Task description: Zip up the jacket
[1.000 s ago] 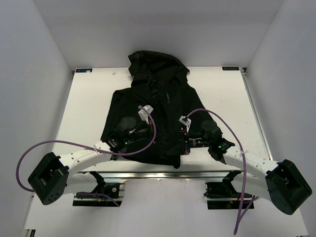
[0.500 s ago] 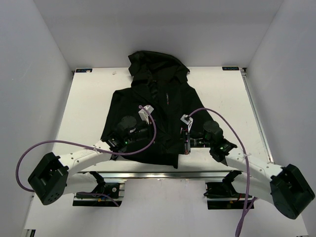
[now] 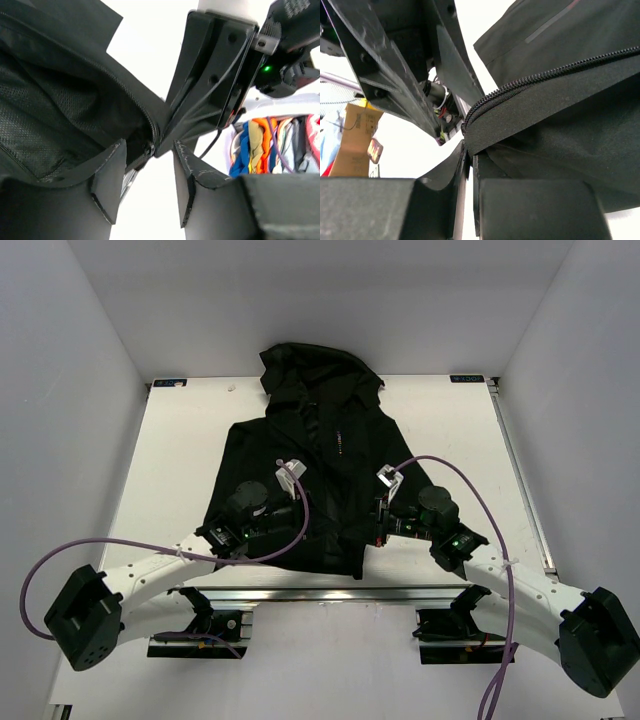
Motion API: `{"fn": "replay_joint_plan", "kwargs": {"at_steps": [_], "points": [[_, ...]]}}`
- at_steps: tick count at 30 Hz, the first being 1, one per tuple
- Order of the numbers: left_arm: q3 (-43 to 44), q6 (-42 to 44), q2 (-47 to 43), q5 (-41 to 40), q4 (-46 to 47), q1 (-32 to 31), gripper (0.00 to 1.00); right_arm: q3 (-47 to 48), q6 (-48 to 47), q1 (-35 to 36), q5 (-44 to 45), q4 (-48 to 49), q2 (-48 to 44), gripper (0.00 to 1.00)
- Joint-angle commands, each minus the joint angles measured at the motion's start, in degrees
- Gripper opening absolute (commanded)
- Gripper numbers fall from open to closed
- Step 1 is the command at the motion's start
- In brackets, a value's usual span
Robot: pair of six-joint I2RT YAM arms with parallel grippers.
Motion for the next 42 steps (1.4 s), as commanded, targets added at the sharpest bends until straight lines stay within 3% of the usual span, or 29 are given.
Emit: {"fn": "replay_joint_plan", "kwargs": {"at_steps": [1,5,8,12,14,16,23,31,32,35,38,41,42], "points": [[-0.4,1.2,-0.6,2.2,-0.2,-0.1,0.51,1.2,0.3,-0.1,1.9,1.8,-1.0,0.0],[0.1,2.3,0.9,3.0,-1.0,-0.1,0.52,2.0,0.6,0.0,1.6,1.3,-1.6,0.0],[0.1,2.3,1.6,4.6,0.1,-0.1,0.39,2.0,0.4,0.0,2.1,1.1,-1.9,0.0],[-0.4,1.9,1.4,5.5,0.7,-0.1,0.07,2.0,0.9,0.0,3.7,0.8,-2.5,0.0],[-0.3,1.9,1.2,5.6,-0.1,-0.1,0.07,2.0,0.9,0.0,4.6,1.0,-3.2,0.0],[-0.5,1.9,0.9,5.7,-0.6,-0.1,0.0,2.1,1.1,-0.1,5.7,0.9,-3.7,0.0],[-1.2,1.2,-0.8,4.8,-3.6,-0.1,0.0,1.5,2.5,-0.1,10.8,2.5,-6.3,0.0],[-0.2,-0.1,4.0,3.9,-3.6,-1.4,0.0,1.8,5.2,-0.2,8.5,8.2,-6.1,0.0],[0.2,0.0,4.0,3.7,-4.1,-1.4,0.03,1.8,5.4,-0.2,8.2,8.4,-6.0,0.0],[0.8,0.4,4.3,2.9,-5.8,-1.5,0.26,2.1,4.1,-0.2,9.0,5.1,-6.4,0.0],[1.8,1.7,1.0,-1.5,-11.9,-1.5,0.37,3.1,1.6,-0.3,11.3,-0.4,-8.4,0.0],[2.6,2.4,-2.8,-6.0,-19.0,-1.5,0.57,1.3,-0.6,-0.3,12.6,-6.2,-11.4,0.0],[3.2,2.0,-3.5,-7.3,-21.0,-1.4,0.72,0.8,-1.9,-0.3,11.7,-8.0,-12.7,0.0]]}}
